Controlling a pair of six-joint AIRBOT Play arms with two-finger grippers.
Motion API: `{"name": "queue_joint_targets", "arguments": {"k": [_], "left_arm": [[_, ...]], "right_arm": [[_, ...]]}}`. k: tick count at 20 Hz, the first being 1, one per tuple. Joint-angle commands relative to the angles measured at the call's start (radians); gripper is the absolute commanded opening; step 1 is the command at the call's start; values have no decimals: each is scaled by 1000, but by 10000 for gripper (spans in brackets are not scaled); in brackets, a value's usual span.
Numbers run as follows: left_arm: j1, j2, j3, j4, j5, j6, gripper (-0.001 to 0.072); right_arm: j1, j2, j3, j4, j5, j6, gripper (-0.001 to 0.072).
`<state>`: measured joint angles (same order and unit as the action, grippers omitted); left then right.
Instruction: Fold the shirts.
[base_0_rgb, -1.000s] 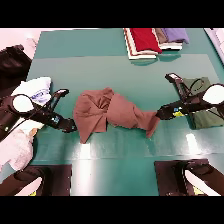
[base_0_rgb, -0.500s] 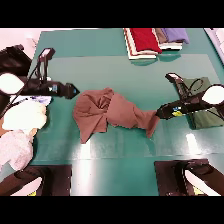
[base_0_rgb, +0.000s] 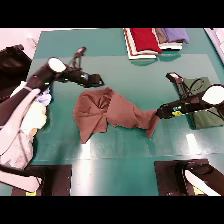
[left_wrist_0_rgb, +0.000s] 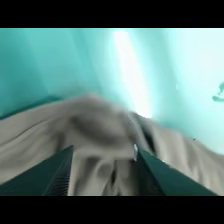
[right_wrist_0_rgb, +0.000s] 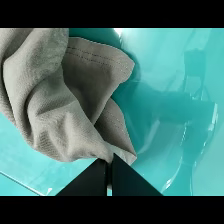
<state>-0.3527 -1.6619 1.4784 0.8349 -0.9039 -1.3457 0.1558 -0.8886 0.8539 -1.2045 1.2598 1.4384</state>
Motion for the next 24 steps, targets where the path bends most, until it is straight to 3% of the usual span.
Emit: {"name": "queue_joint_targets", "arguments": {"k": [1,11,12,14,19,24], "left_arm": [[-42,-140,116,-35,-38,-19,470],[-113,-167,127,7,-75,-15,468],[-115,-169,126,27,-70,-15,431],[-108,-169,129,47,-48,-15,22],[-9,-106,267,69,-62,-31,23],[25,90,354,111,-69,114,23]], "right_arm": [[1,0,-1,0,-3,15,15],[1,0,-1,2,-27,36,14],[1,0,-1,2,-26,39,15],[1,0,-1,0,-29,38,15],[1,1,68,-76,-27,38,15],[-33,0,188,-117,-33,38,15]]}}
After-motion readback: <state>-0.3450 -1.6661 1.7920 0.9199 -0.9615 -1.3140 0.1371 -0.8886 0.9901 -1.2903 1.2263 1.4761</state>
